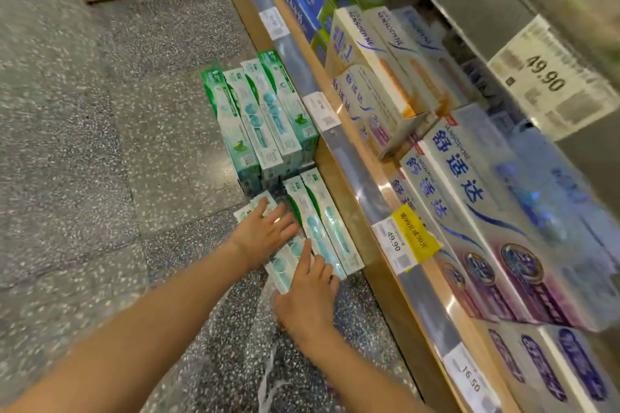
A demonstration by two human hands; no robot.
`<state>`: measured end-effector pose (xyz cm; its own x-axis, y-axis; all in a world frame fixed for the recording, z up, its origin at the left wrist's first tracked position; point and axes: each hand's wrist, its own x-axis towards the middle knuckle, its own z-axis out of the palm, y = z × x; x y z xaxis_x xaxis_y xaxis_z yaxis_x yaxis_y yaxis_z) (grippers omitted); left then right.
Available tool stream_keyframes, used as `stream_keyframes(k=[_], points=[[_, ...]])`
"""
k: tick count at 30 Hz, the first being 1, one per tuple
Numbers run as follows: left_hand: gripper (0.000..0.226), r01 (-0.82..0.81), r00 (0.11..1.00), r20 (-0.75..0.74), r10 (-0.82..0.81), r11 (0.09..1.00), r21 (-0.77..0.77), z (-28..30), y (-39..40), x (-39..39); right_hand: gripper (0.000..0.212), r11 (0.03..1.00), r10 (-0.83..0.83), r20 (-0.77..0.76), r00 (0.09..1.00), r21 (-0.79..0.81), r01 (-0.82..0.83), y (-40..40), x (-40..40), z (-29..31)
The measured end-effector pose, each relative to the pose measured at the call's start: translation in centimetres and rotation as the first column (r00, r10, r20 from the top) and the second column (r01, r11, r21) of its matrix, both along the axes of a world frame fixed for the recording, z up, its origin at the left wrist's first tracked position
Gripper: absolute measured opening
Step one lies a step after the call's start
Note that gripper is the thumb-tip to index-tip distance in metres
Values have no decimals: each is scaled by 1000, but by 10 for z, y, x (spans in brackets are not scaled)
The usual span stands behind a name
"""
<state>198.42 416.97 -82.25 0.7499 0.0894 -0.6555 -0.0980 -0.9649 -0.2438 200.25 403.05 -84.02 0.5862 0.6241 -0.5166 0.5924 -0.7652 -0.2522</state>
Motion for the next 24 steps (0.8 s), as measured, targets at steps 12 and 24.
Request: stream_keyframes(k=[12, 24], points=[[88, -288, 718, 574, 393, 919, -269, 409, 34, -84, 126, 827, 502, 425, 753, 20, -562, 46, 30, 424], [97, -532, 267, 943, 201, 846, -30, 894, 10, -204, 107, 429, 427, 805, 411, 220, -876, 85, -23, 921]])
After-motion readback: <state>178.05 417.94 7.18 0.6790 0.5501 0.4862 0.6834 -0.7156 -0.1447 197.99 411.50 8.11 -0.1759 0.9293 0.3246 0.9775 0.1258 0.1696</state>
